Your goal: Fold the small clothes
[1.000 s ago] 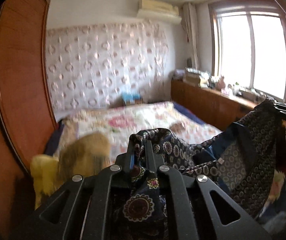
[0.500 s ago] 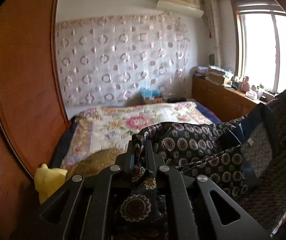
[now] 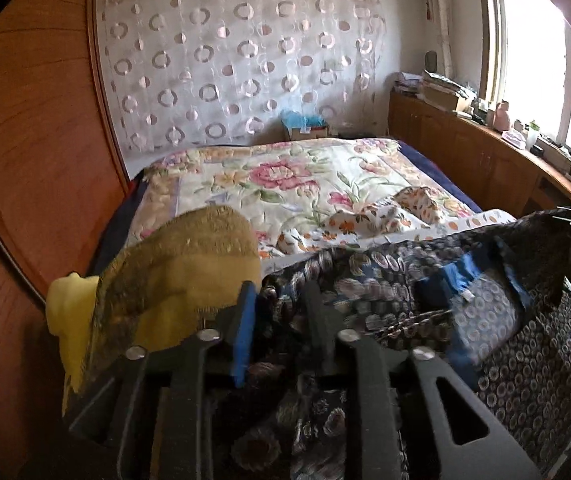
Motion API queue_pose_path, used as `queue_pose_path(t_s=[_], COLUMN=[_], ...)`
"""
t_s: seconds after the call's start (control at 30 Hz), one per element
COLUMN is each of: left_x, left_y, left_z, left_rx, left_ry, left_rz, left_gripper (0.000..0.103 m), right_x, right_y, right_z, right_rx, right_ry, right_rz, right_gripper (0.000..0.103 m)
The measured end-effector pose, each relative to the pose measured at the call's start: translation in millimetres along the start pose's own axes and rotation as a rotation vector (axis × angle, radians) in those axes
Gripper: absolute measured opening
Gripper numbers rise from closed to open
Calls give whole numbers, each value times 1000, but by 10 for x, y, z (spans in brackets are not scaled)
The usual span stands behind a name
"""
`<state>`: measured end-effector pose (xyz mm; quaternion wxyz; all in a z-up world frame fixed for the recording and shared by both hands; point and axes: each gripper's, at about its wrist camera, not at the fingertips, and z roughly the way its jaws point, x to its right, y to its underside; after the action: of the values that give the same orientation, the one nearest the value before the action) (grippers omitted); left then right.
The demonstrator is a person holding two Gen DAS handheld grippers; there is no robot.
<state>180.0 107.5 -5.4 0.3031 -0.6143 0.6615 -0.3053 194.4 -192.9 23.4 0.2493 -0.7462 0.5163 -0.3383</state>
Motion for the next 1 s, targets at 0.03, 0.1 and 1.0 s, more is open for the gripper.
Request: queue_pose_path(t_s=[0.03,0.1,1.0], left_x=[-17,-44,-49], left_y=[11,71,946], left_z=[-18,-85,-328], left_rx=[2,13,-31], left_ry=[3,7,16], left_rz=[0,-8,-47], left_gripper=[43,54,69], right_x=[-5,-52,-559], right_y=[-42,-81,276], right_z=[-3,-56,-3], right_rx=[1,16,-83], right_ry=[-3,-22,-247], right_rz=[8,24,8], right_gripper=[48,53,3])
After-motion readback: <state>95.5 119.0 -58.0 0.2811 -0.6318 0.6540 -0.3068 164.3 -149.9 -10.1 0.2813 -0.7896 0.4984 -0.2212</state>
